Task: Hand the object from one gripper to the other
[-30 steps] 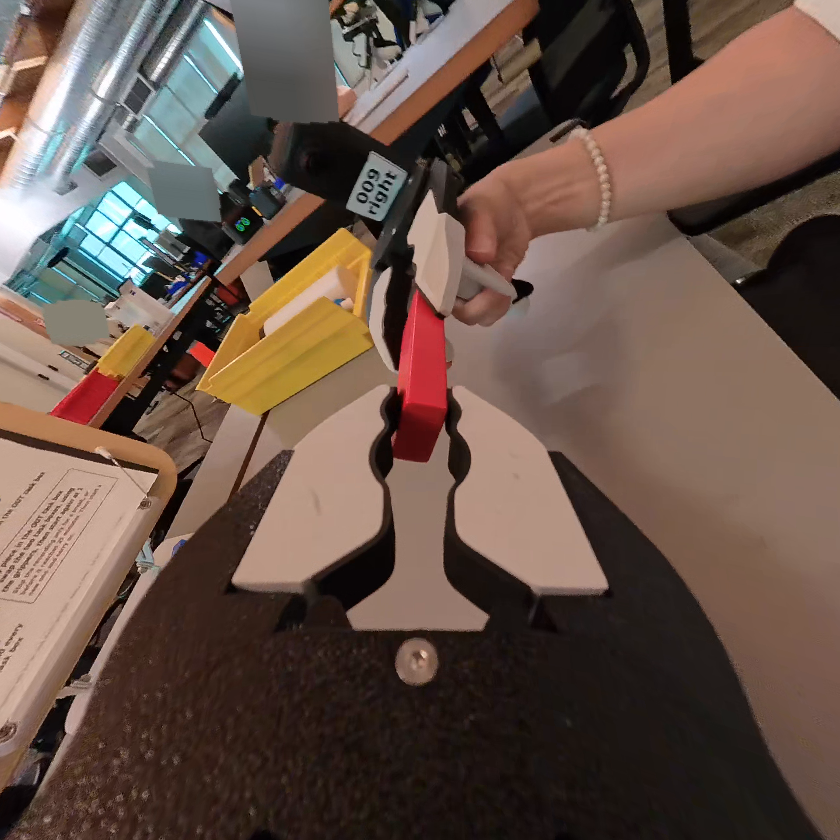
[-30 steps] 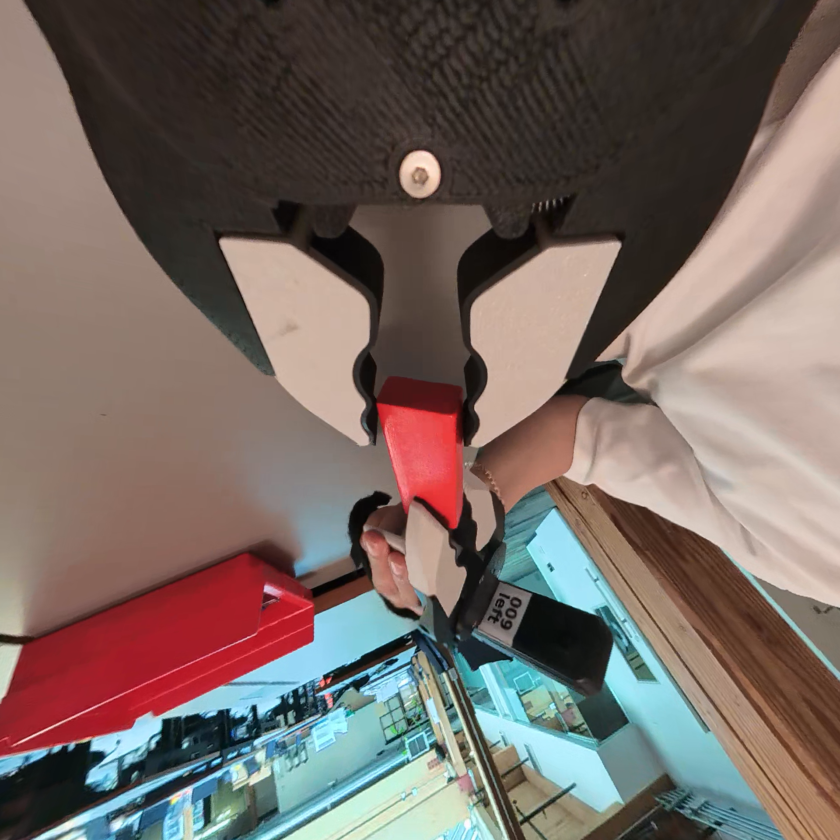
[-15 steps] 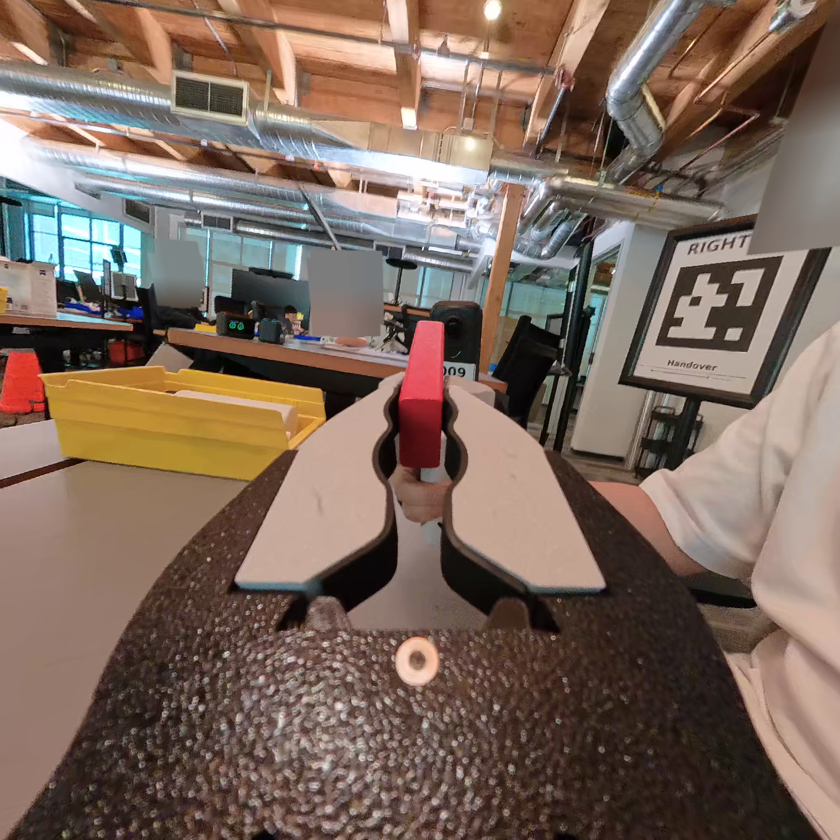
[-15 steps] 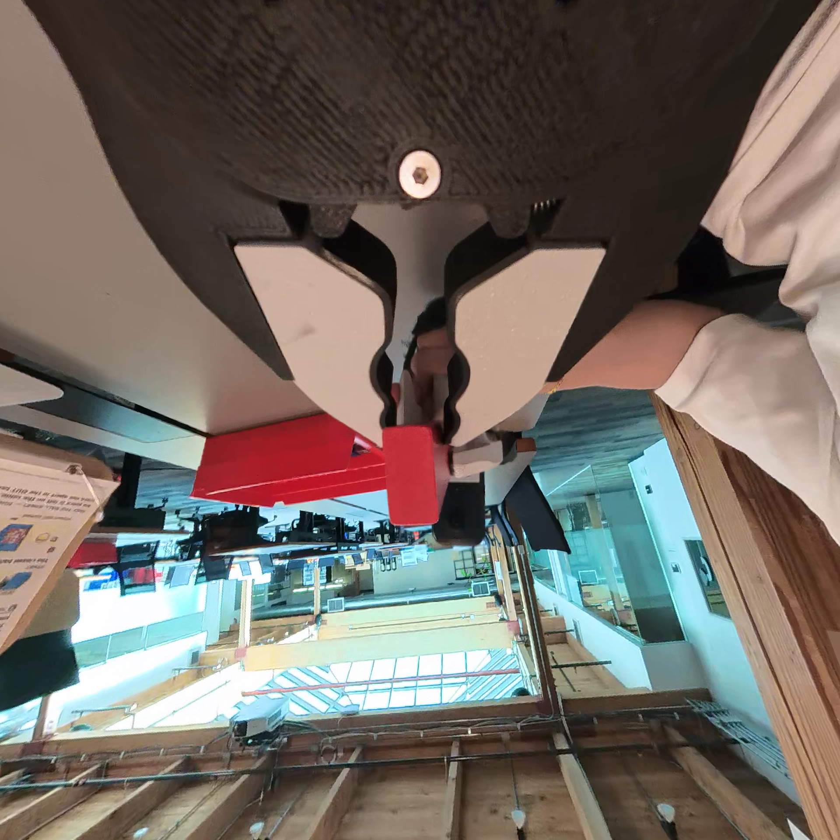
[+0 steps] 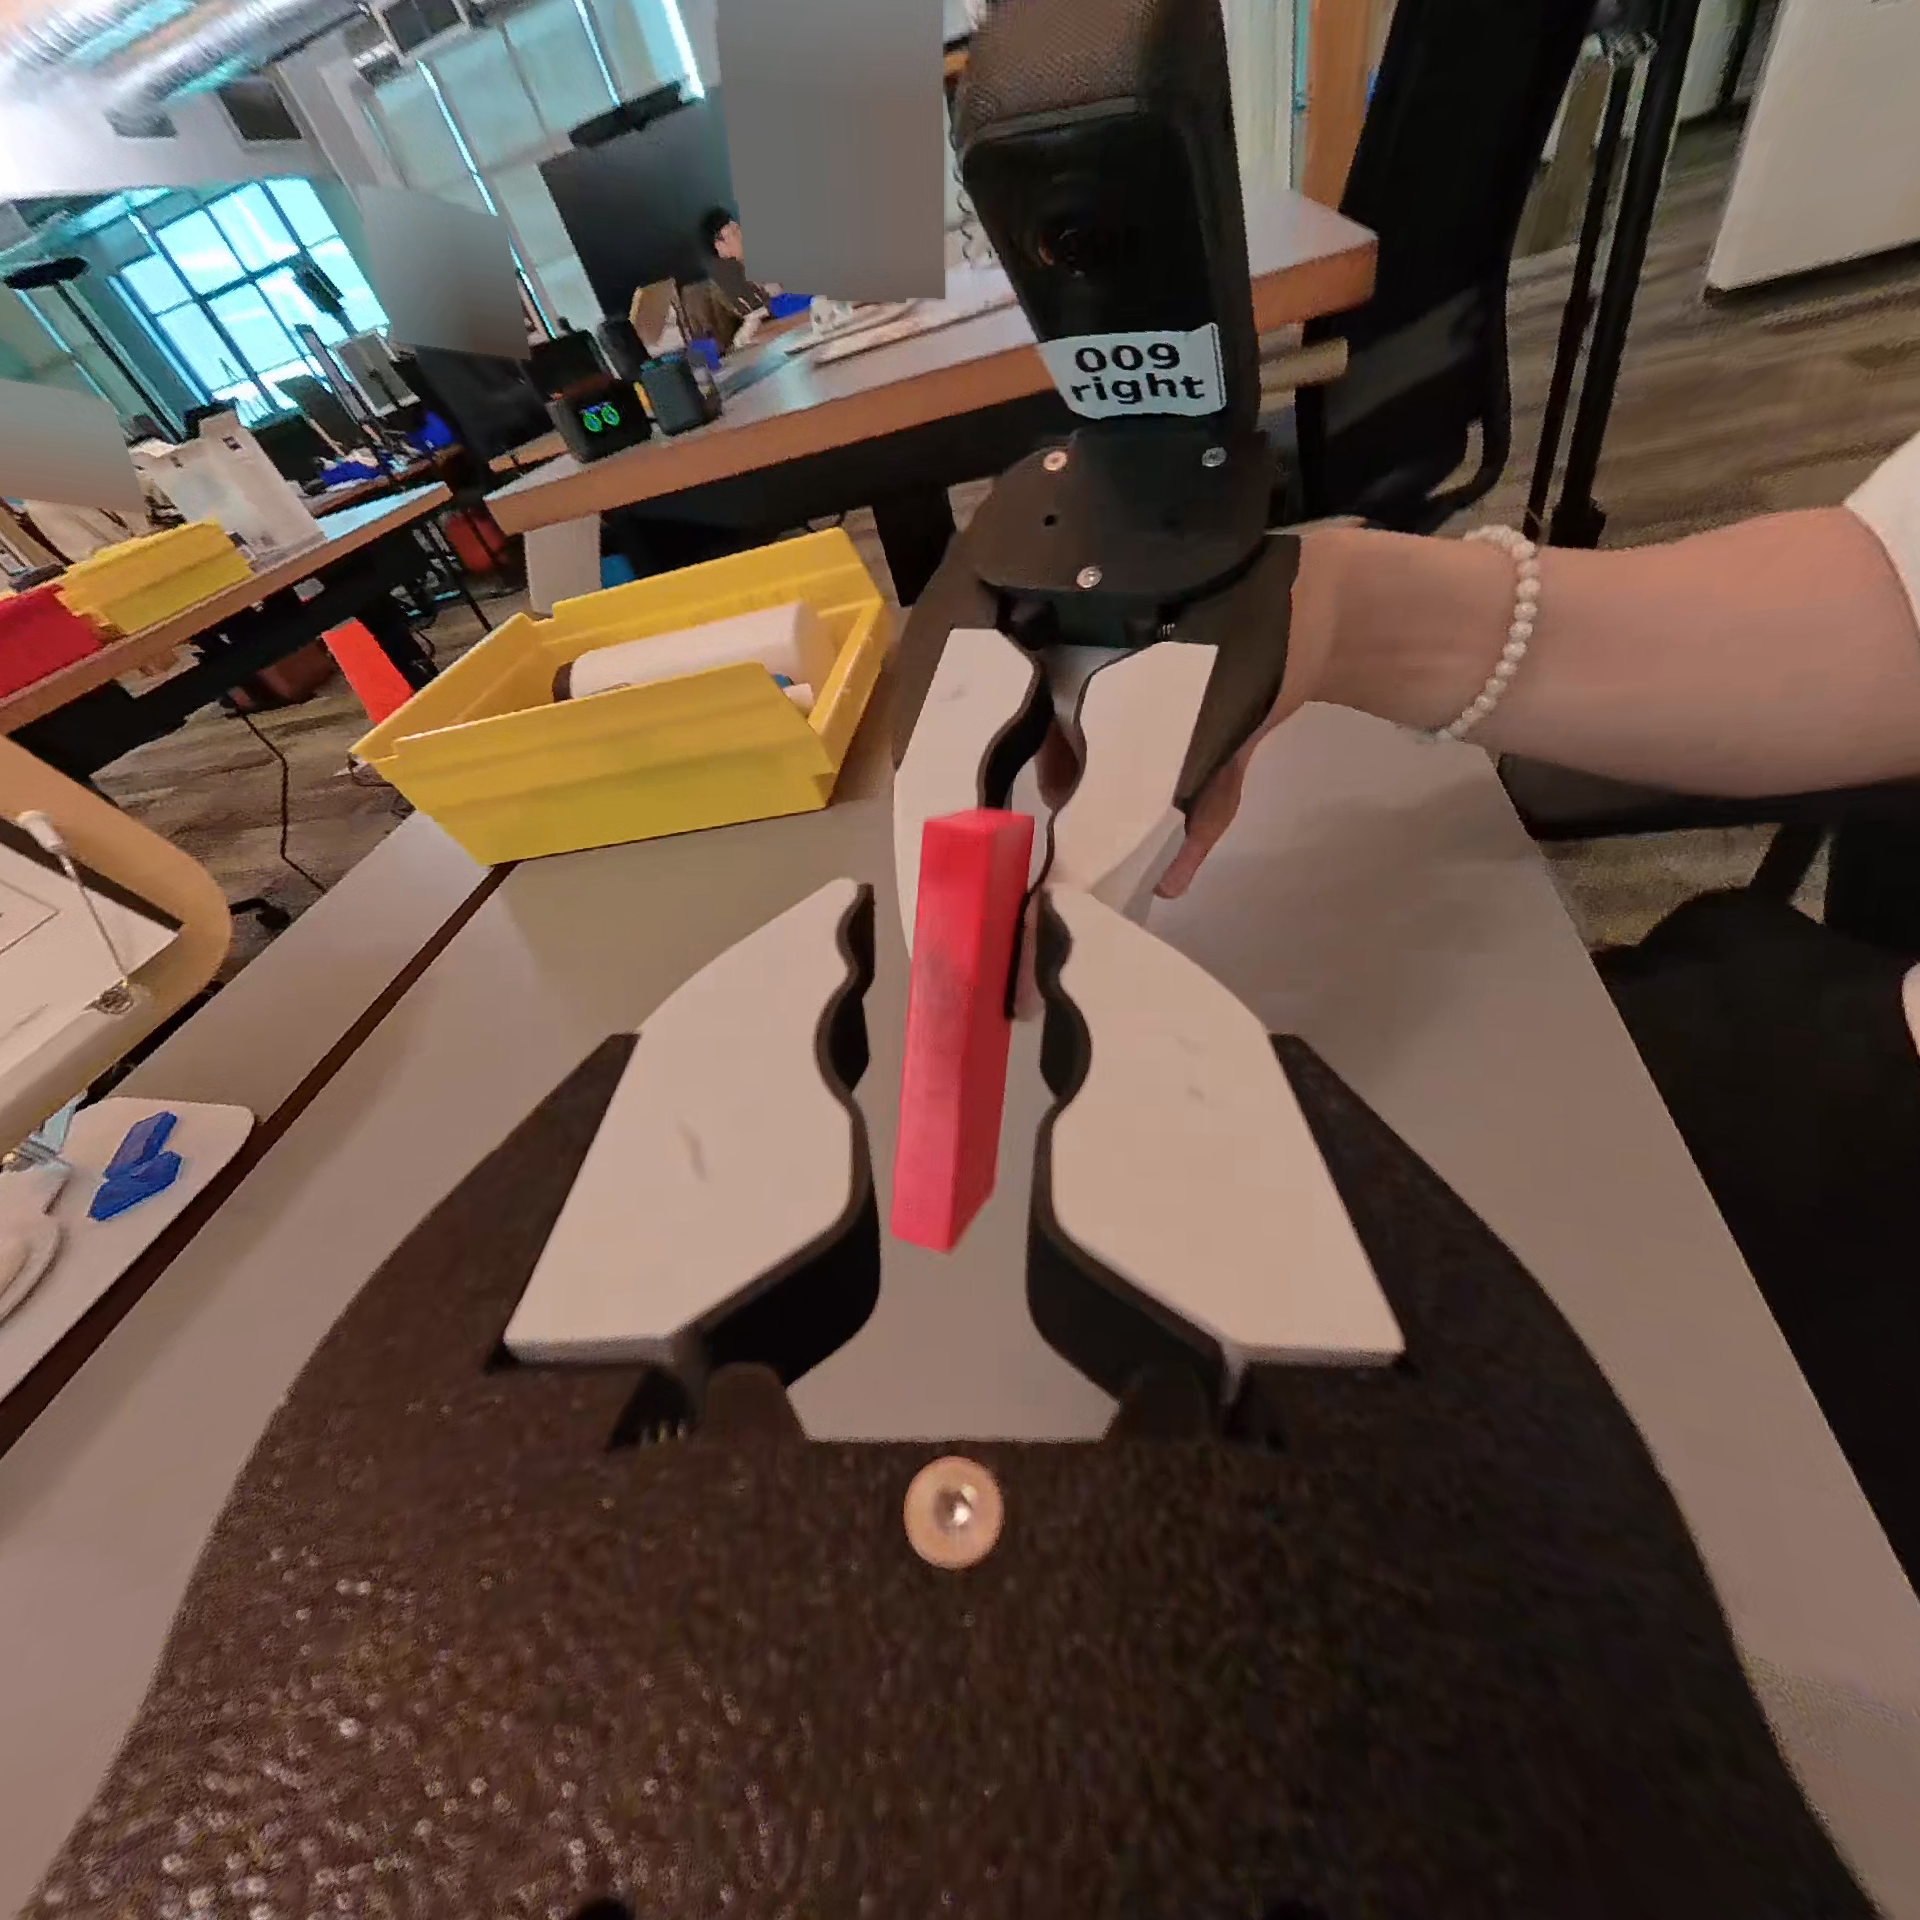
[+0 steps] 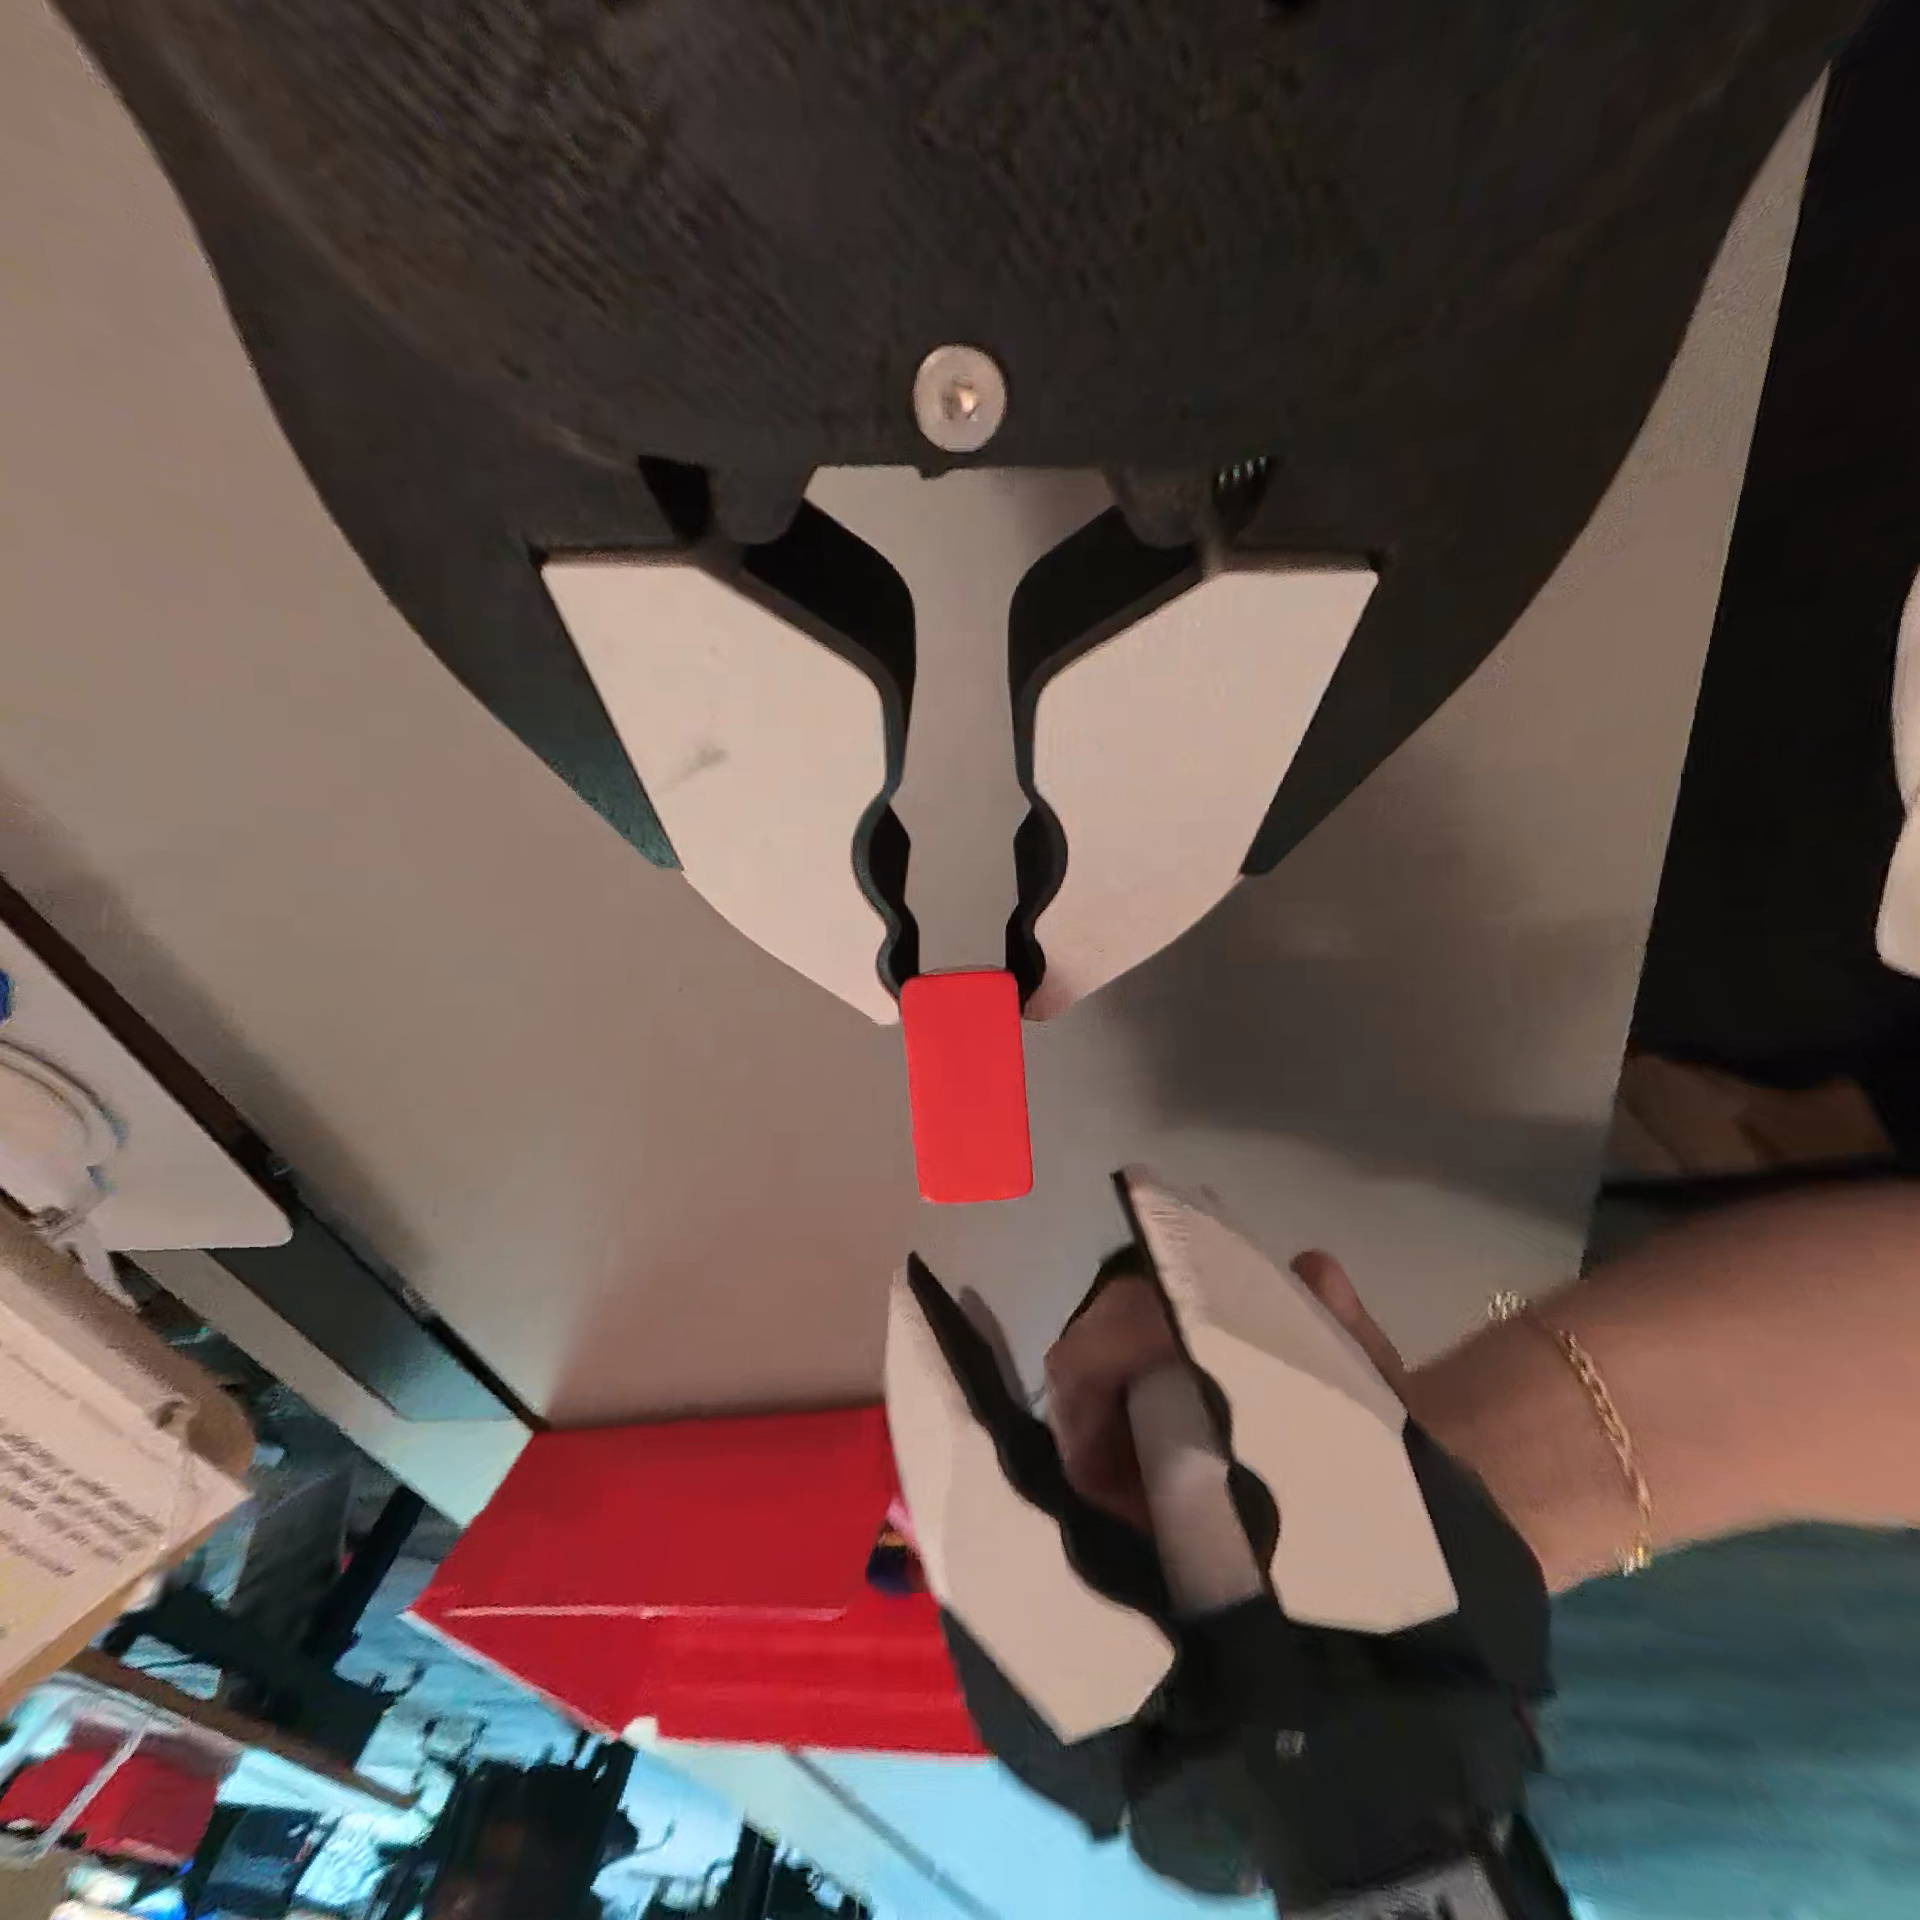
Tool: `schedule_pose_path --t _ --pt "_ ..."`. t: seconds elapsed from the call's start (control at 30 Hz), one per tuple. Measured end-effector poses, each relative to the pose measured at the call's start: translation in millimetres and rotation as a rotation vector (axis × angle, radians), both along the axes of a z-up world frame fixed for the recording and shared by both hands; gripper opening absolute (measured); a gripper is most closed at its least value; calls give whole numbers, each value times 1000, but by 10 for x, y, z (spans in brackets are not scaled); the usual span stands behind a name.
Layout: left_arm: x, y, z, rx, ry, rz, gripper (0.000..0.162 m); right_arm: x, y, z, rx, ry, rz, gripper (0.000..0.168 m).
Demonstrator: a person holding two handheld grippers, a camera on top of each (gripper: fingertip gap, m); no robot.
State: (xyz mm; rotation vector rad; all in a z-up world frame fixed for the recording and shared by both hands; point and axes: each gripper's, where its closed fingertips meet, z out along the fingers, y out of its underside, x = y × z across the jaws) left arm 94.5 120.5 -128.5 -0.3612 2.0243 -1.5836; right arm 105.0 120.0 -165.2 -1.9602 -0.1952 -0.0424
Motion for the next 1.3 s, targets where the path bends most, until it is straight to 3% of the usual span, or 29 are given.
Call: schedule_pose_path --t 0.27,0.37,0.43,0.53,0.57,0.63,0.83,0.97,1.03,1.17,1.3 --pt "-26 -91 -214 59 120 -47 18 -174 96 -97 -25 -14 61 16" --pt "37 -83 -91 -83 145 -31 16 -125 125 44 112 7 37 21" --pt "86 -69 75 -264 168 -24 16 -104 139 162 228 63 23 26" --pt "92 -42 327 -527 166 -64 15 -119 172 130 243 128 30 45" --pt "86 -39 365 -577 168 -80 16 -123 187 99 231 122 29 44" --pt "95 -31 380 -618 169 -86 15 -185 197 71 217 111 68 23" --pt "111 2 243 -480 133 -56 19 -49 91 -75 56 105 26 17" --pt "131 30 59 -216 44 28 43 169 -3 -205 -87 -18 -105 17" --pt "168 31 -6 -124 52 85 47 274 -32 -239 -136 -102 -170 17" --pt "379 104 -102 -147 238 326 52 498 -61 -259 -200 -344 -315 17" --pt "343 -50 -190 -262 471 337 56 599 -56 -200 -230 -598 -384 17"
